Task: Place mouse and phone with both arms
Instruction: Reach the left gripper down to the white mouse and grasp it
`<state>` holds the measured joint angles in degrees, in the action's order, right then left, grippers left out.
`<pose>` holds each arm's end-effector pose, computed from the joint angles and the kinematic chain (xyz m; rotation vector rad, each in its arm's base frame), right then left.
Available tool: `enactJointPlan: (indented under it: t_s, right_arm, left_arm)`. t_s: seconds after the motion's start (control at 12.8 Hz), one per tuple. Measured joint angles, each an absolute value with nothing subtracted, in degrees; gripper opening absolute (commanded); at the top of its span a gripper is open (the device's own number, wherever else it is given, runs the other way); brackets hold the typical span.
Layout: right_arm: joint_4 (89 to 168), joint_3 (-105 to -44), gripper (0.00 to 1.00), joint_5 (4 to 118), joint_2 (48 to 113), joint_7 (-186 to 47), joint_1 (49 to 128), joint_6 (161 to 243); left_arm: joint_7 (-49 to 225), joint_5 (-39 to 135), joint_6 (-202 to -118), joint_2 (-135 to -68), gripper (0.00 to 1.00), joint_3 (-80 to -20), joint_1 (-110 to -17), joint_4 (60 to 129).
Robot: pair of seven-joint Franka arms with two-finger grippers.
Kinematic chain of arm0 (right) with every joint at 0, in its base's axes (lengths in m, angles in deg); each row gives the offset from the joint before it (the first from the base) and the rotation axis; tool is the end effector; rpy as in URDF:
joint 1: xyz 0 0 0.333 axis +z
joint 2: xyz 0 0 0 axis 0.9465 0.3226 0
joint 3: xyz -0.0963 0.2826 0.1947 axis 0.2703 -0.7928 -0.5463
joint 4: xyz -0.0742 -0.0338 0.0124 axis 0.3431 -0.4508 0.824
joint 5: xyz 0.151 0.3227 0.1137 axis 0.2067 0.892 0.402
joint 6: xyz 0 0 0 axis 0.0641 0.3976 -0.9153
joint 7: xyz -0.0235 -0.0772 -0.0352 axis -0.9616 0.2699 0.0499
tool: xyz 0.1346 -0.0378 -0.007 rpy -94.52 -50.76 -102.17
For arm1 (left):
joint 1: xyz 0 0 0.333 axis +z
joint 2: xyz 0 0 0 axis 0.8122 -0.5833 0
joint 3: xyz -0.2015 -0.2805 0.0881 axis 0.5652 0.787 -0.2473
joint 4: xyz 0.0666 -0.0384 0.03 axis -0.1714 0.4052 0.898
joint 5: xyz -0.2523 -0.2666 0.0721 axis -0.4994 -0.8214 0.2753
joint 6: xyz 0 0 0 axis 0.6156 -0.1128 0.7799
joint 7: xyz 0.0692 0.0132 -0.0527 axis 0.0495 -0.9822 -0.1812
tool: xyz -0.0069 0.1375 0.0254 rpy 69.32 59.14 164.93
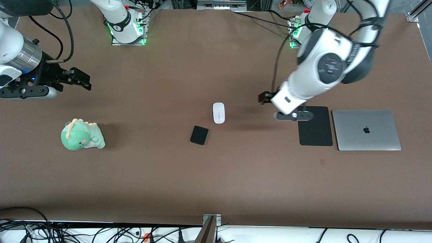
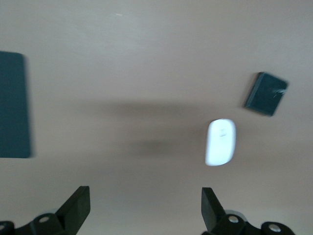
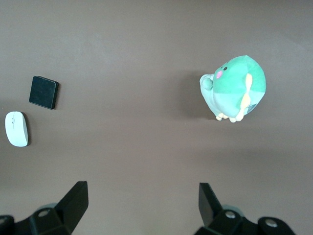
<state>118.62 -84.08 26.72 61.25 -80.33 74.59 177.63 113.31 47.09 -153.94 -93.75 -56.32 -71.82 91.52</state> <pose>0.5549 0.0805 0.5987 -3.0971 -0.0492 0.0720 0.5535 -0.3131 0.4338 2.9654 0.1725 -0.2274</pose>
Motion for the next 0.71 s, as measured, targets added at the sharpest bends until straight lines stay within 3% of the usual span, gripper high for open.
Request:
enactJointPlan:
  t_s: [0.31, 0.71]
  right_arm:
    - [118.6, -84.1, 1.0, 26.7, 61.3, -80.3, 74.6, 177.7]
    - [118.6, -84.2, 1.0, 26.7, 61.6, -80.3, 74.8, 178.1]
  left_arm:
    - [125.6, 47.6, -169.8, -102.8, 1.0, -56.3, -81.2, 90.2]
    - [126.6, 56.8, -172.5, -110.6, 1.0, -56.4, -86.0, 89.5]
